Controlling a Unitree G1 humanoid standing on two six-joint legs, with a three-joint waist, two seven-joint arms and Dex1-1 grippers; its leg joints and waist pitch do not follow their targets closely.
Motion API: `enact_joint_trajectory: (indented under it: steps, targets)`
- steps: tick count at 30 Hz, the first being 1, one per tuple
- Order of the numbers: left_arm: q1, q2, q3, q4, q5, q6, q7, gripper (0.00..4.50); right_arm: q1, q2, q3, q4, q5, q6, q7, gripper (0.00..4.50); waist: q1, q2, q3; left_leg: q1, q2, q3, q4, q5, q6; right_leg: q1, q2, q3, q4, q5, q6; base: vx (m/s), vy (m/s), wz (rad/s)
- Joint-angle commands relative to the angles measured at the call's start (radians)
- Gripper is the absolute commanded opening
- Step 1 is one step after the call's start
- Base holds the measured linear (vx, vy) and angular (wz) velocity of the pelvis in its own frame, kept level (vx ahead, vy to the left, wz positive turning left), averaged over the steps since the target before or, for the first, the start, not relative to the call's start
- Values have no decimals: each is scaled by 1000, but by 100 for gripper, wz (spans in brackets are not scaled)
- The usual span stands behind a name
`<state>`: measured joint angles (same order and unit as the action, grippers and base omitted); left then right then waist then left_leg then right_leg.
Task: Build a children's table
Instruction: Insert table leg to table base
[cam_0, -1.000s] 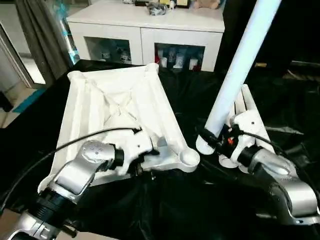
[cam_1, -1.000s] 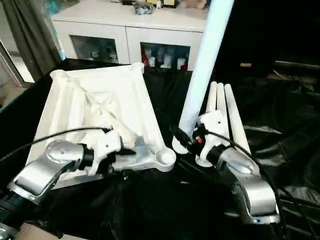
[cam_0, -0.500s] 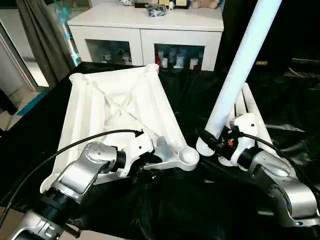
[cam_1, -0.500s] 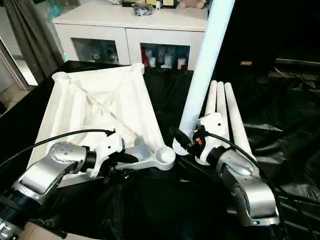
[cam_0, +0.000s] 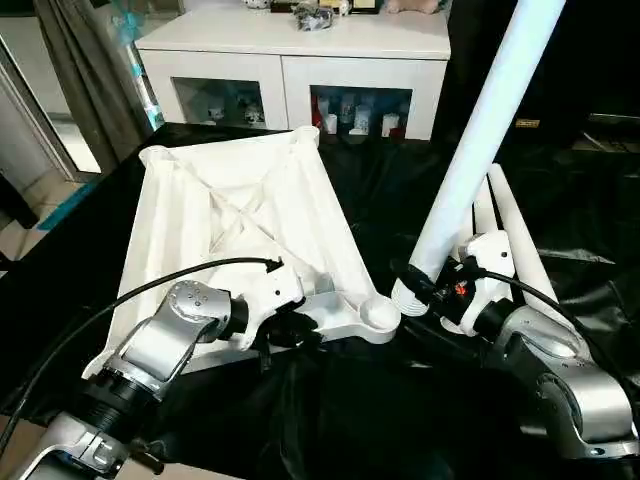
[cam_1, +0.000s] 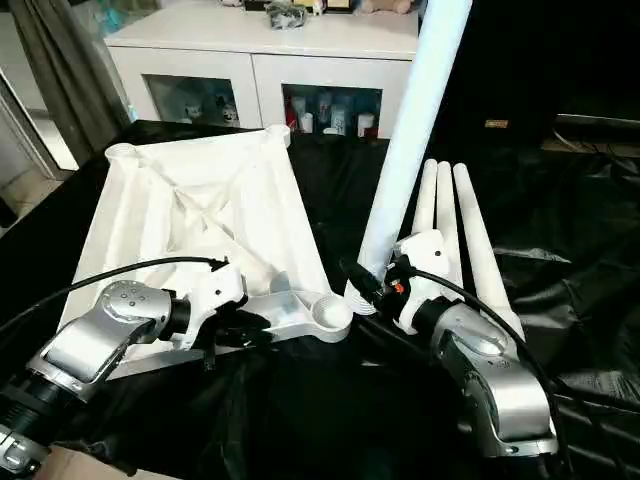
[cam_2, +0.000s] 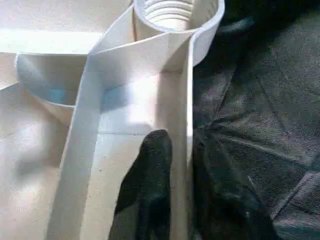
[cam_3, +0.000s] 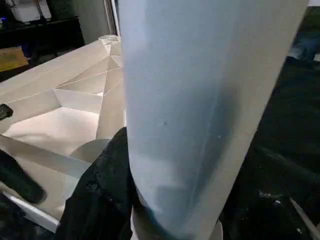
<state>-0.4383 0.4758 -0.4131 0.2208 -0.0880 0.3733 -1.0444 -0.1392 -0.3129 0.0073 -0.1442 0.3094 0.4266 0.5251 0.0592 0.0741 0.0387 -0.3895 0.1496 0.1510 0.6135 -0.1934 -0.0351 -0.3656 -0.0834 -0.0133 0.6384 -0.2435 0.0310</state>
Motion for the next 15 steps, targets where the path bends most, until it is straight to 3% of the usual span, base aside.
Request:
enact_joint_trajectory:
  steps: [1,6,10,12,14,15]
  targets:
    - [-11,3,11,6,4,5,8,44,-3,4,-1,-27,9,-5,-1,189,2,-6,-50,19,57,-18,-92,-242,-3,24,-54,27,-83,-73,-249,0,0,0]
    - [-2,10,8,3,8,4,-4,0,-7,5,1,-26,25,6,15,189,2,-6,-49,19,59,-18,-95,-238,-3,22,-55,28,-85,-98,-241,0,0,0]
    - [3,14,2,-1,19,7,-3,0,-24,-3,12,-10,39,18,48,189,2,-10,-51,18,59,-17,-94,-214,6,24,-54,27,-84,-68,-242,0,0,0]
    - [0,7,9,-14,15,15,5,0,-53,-3,14,5,82,56,92,189,1,-20,-52,16,59,-15,-92,-187,24,27,-54,26,-82,-37,-250,0,0,0]
    - [-2,2,14,-22,10,21,8,0,-67,-3,13,15,98,69,109,189,1,-13,-52,17,60,-15,-91,-173,34,26,-56,25,-81,-31,-258,0,0,0]
    - [-5,-5,21,-33,1,29,10,0,-85,-5,13,37,108,79,124,189,0,-17,-53,17,60,-14,-90,-171,37,26,-55,25,-81,-27,-261,0,0,0]
